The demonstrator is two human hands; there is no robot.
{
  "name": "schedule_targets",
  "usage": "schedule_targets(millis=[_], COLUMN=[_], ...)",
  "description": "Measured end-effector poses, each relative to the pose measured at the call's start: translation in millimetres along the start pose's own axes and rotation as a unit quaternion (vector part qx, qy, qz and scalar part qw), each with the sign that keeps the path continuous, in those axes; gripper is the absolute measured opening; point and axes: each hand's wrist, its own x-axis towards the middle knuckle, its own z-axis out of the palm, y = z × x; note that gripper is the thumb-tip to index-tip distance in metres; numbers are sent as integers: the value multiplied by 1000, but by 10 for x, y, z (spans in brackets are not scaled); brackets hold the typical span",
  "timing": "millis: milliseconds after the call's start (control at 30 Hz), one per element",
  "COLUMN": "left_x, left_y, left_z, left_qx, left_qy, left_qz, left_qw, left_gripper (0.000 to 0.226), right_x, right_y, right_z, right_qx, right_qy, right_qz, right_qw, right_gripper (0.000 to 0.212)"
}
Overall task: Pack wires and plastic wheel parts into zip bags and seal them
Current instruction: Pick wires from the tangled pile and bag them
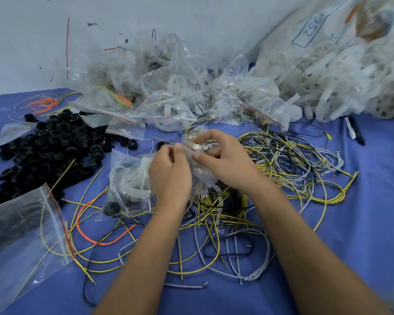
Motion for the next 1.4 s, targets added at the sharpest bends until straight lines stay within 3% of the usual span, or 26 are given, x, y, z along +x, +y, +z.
schedule_targets(millis=[100, 233, 433, 500, 600, 700, 800, 1000, 1067, 1233, 1400], left_x=[-31, -123, -152, -150, -151, -157, -178, -204, -219, -228, -235], left_y=[101, 357, 644, 718, 791, 779, 731, 677, 658, 677, 818], left_z=[7, 151, 784, 1010, 1291, 1456, 1489, 1450, 1442, 1412, 1212], left_qx=[-19, -17, 59, 91, 101, 88, 93, 117, 128, 120, 137], left_qy=[19, 45, -75, -124, -184, -203, -192, -200, -201, -203, -174], left_qz=[-10, 136, 231, 221, 193, 151, 164, 158, 163, 171, 279], left_qw=[1000, 990, 968, 963, 959, 964, 963, 960, 957, 957, 934], left_gripper=[29, 19, 19, 20, 20, 17, 20, 17, 19, 16, 8], right_x=[5, 86, 245, 282, 287, 289, 289, 286, 268, 215, 159], right_y=[-21, 58, 409, 574, 782, 878, 894, 884, 878, 818, 712], right_z=[-128, -500, -1166, -1357, -1381, -1343, -1355, -1342, -1326, -1340, -1359], right_qx=[-50, -89, -267, -363, -466, -475, -488, -462, -461, -422, -389], right_qy=[68, 179, 323, 317, 212, 179, 171, 131, 165, 342, 455], right_qz=[-18, 18, 107, 140, 204, 213, 232, 241, 233, 178, 79], right_qw=[996, 980, 902, 865, 835, 835, 824, 843, 840, 821, 797], right_gripper=[6, 11, 15, 18, 37, 44, 44, 50, 46, 27, 11])
